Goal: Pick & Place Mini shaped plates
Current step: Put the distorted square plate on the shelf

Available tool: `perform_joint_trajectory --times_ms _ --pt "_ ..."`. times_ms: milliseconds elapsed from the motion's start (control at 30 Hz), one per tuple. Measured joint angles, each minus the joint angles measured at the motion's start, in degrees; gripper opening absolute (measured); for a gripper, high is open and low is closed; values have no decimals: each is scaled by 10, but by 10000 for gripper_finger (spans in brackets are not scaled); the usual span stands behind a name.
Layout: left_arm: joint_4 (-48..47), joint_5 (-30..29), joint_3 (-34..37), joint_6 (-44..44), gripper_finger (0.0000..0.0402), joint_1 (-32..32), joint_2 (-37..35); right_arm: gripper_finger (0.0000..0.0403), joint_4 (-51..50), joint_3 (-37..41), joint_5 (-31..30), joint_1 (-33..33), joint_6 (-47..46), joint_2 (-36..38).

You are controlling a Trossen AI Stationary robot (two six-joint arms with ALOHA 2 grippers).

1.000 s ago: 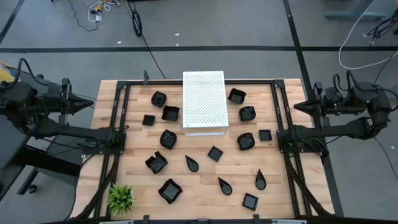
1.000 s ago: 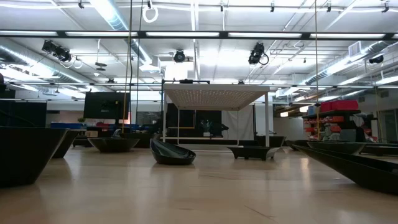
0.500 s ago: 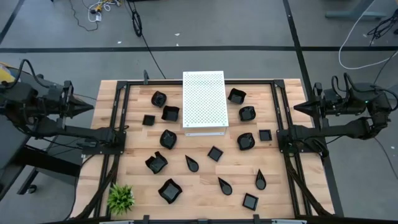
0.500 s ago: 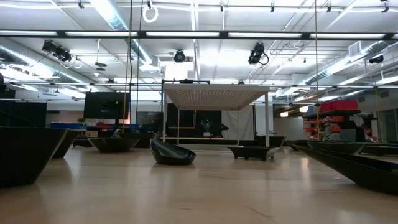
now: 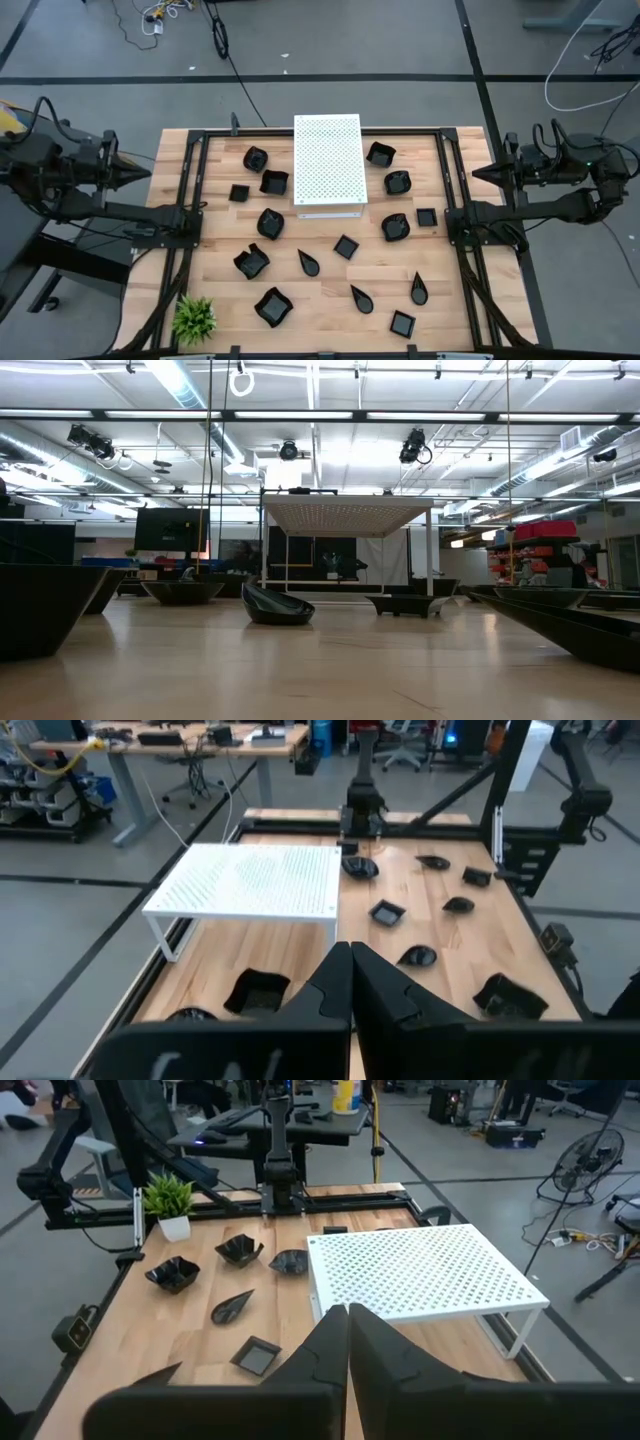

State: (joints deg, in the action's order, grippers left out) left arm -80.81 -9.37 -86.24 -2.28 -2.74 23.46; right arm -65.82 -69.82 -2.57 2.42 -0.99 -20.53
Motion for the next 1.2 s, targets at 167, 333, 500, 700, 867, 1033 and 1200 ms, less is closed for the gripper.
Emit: perform_joint_trajectory --times_ms 167,333,500,700,867,1033,1200 --pt "-19 0 0 -12 3 0 0 17 0 0 0 0 0 0" --pt "-17 0 0 -18 3 0 0 17 0 0 0 0 0 0" --pt "-17 0 0 -19 3 0 0 17 0 0 0 0 0 0" --pt "-17 0 0 -20 3 0 0 17 1 0 0 0 0 0" --pt "-17 0 0 -20 3 0 0 17 1 0 0 0 0 0" --pt "-16 0 0 -20 3 0 0 17 2 0 0 0 1 0" --pt "-16 0 0 -20 3 0 0 17 13 1 0 0 -6 0"
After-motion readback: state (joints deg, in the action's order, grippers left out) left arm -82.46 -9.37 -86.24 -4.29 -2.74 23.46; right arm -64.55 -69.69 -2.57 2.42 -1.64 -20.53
